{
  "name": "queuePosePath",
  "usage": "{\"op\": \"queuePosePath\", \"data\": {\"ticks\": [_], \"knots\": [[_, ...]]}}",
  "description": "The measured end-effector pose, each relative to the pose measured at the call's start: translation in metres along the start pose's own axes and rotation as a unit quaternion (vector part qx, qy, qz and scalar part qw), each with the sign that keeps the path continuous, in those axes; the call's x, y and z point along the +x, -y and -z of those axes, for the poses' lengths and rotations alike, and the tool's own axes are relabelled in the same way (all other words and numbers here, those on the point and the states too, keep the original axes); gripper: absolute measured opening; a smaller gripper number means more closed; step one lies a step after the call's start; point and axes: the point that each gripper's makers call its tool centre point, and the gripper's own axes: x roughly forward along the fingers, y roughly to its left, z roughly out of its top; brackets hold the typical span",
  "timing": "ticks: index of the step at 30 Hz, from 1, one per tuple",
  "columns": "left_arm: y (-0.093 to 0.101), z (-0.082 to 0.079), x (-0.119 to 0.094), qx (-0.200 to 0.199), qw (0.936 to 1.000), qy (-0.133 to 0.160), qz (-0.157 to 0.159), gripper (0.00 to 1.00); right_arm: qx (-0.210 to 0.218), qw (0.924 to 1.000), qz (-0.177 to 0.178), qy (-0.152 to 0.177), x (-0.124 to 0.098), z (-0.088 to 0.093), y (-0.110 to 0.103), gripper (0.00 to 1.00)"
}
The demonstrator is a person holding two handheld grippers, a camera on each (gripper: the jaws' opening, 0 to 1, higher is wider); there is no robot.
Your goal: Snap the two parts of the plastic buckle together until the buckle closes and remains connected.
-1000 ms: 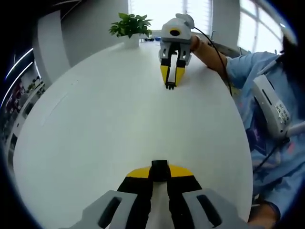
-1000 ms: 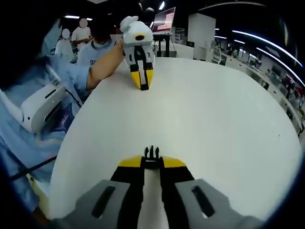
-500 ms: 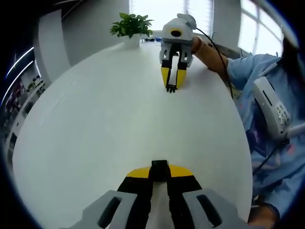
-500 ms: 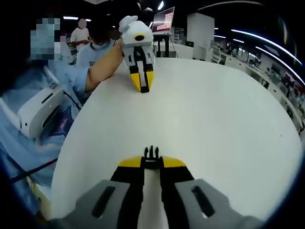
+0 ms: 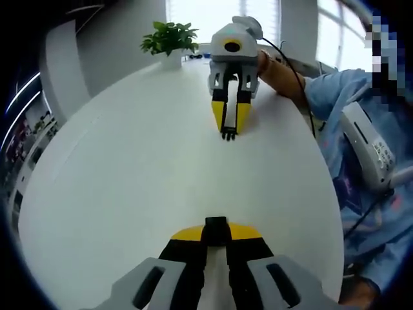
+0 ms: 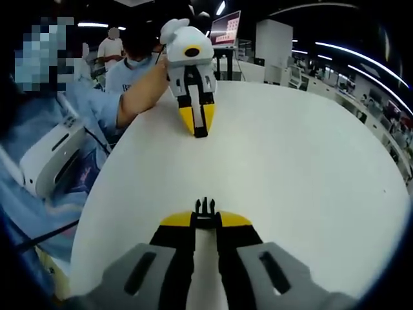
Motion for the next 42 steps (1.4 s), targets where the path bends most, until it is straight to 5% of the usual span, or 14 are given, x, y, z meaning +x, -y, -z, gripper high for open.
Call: {"op": "queuePosePath", "data": {"ticks": [17,42], "knots": [[0.012,-0.027,0.017,0.037,0.9991,0.015,0.016,0.1,-0.01,0.9999,-0.009,0.009,0.017,-0.014,-0.019,0.12],[0.026,-0.035,0.026,0.059,0.998,0.011,0.019,0.1,-0.002,0.9999,-0.005,0.015,0.028,-0.026,-0.026,0.12]]}}
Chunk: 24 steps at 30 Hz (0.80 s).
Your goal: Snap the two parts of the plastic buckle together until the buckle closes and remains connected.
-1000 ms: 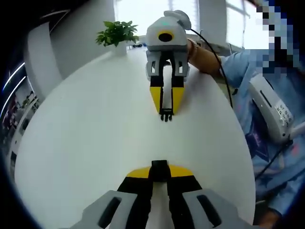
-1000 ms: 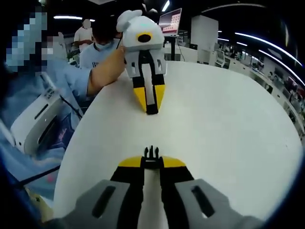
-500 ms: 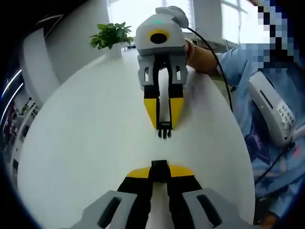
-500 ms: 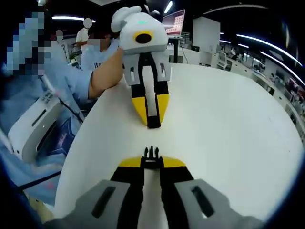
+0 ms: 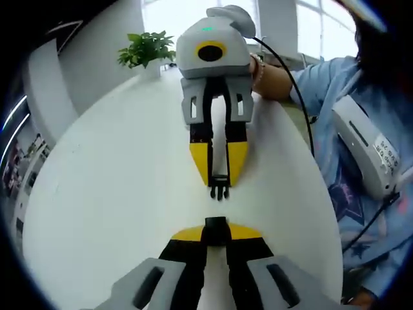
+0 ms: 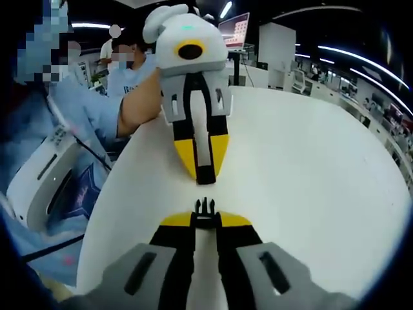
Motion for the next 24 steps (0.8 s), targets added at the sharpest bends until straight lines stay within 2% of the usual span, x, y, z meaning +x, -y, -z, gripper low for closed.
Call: {"op": "queuePosePath", "data": {"ticks": [24], "knots": [[-0.008,0.001,0.0,-0.011,0.9998,0.008,0.016,0.1,0.001,0.9999,0.01,0.002,0.002,0.001,0.013,0.12]]}}
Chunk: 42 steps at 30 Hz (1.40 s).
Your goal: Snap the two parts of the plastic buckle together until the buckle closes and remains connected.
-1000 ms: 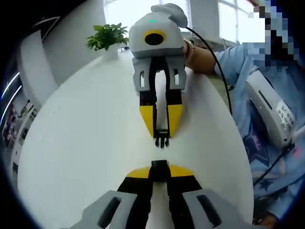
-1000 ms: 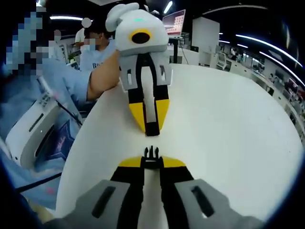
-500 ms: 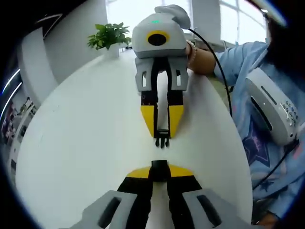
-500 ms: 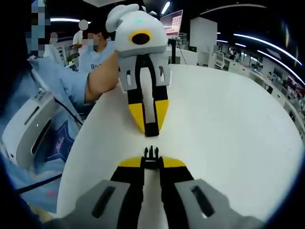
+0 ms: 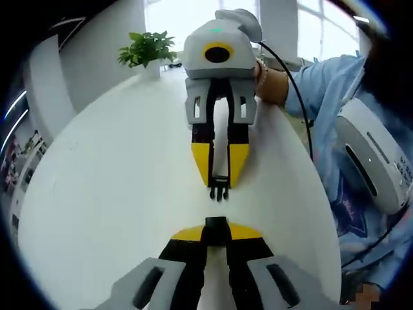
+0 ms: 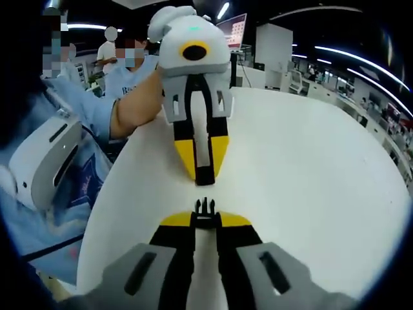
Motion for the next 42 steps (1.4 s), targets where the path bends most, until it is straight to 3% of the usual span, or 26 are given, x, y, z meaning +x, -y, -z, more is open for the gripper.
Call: {"op": "queuePosePath", "data": {"ticks": [42], "knots": [[0.008,0.0,0.0,0.0,1.0,0.005,-0.004,0.1,0.004,0.9999,0.003,0.014,-0.001,0.0,-0.008,0.12]]}}
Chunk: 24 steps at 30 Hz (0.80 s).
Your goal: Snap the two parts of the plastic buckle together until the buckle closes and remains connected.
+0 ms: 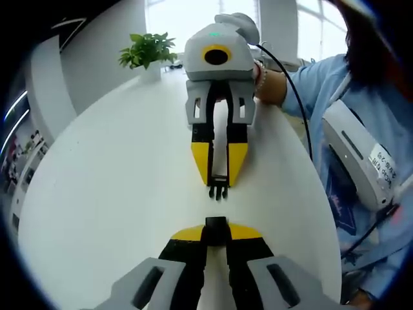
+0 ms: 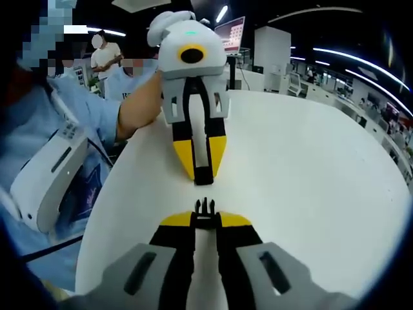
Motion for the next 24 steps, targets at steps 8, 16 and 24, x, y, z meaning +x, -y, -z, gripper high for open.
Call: {"op": "queuePosePath", "data": {"ticks": [8,16,24], "knots": [[-0.0006,0.0002,0.0002,0.003,1.0,-0.003,-0.004,0.1,-0.002,1.0,0.004,-0.002,0.0004,0.0005,0.0004,0.12],[-0.0008,0.0011,0.0001,-0.011,0.9999,-0.004,0.001,0.1,0.003,1.0,-0.003,-0.003,0.0005,0.0007,0.0017,0.12],[-0.0003,0.0017,0.0012,-0.014,0.9997,-0.02,0.008,0.1,0.001,0.9997,-0.014,-0.02,0.0029,0.001,-0.0013,0.12]]}}
